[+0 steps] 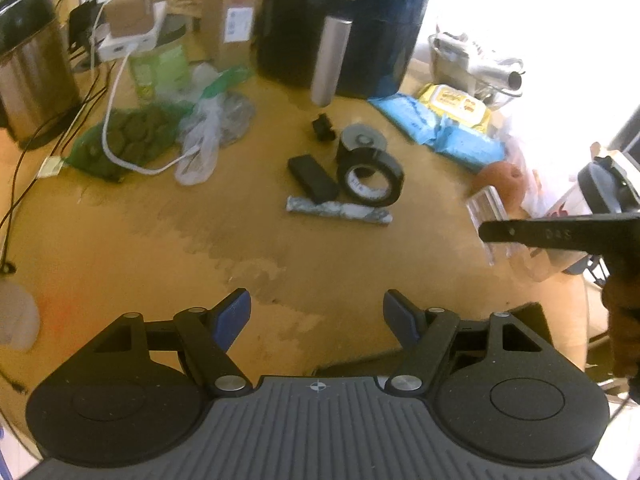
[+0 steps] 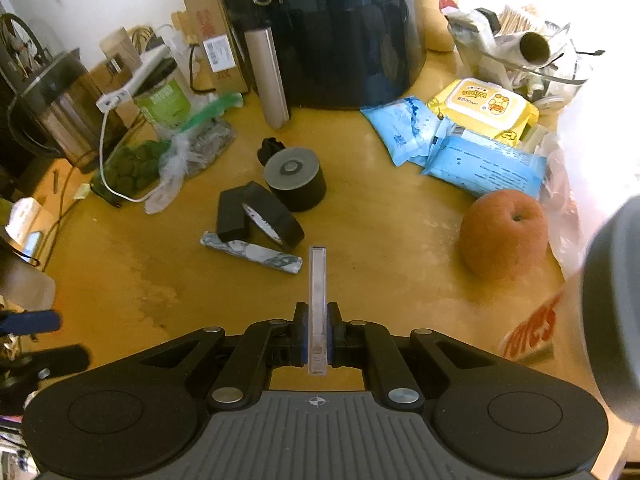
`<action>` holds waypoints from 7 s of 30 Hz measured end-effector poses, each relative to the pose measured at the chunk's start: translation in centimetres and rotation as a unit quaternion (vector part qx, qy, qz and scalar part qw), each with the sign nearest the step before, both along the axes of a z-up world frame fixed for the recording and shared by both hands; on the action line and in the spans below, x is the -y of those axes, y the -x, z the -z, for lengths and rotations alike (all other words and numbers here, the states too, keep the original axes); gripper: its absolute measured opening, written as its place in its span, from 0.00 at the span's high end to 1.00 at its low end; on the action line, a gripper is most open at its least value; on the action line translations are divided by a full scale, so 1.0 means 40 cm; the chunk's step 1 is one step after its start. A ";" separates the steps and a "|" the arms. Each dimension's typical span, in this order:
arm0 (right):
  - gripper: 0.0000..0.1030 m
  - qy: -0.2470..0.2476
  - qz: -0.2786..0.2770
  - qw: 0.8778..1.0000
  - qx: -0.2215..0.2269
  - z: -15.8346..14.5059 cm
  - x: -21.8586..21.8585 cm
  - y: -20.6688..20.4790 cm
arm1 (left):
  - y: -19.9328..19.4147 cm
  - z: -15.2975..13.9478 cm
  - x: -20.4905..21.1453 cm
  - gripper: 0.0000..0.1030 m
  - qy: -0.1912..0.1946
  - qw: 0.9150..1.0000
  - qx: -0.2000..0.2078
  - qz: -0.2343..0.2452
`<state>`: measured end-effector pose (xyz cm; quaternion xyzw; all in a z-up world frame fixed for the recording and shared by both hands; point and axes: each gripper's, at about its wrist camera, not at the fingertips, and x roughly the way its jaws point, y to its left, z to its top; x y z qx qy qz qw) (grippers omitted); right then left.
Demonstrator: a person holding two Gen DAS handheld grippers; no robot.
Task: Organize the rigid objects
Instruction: 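Lift the clear strip with the right gripper while the left gripper approaches the black tape roll, then grasp the black electrical tape roll with the left gripper, then carry the tape roll and clear strip over the cardboard box, then release the tape roll and clear strip into the box, opening both grippers, then withdraw both grippers from the box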
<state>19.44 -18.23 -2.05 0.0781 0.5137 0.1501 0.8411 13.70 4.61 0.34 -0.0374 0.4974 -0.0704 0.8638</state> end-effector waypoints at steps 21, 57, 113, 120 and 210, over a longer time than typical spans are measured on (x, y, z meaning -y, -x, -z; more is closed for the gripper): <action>0.90 -0.055 0.078 0.995 0.004 -0.081 0.115 0.139 | -0.161 0.044 0.133 0.19 -0.057 0.990 0.067 0.107; 0.90 -0.077 0.163 0.984 0.002 -0.078 0.208 0.235 | -0.326 0.151 0.241 0.30 -0.077 0.981 0.054 0.169; 0.90 -0.086 0.019 0.996 -0.004 -0.092 0.115 0.314 | 0.072 -0.009 0.182 0.30 0.001 0.995 0.001 0.102; 0.90 -0.086 0.020 0.996 -0.006 -0.089 0.126 0.328 | 0.099 0.005 0.207 0.29 0.026 0.993 -0.006 0.111; 0.00 0.039 -0.024 0.999 -0.004 -0.082 0.036 0.367 | 0.269 -0.002 0.093 0.29 0.008 0.999 -0.028 -0.030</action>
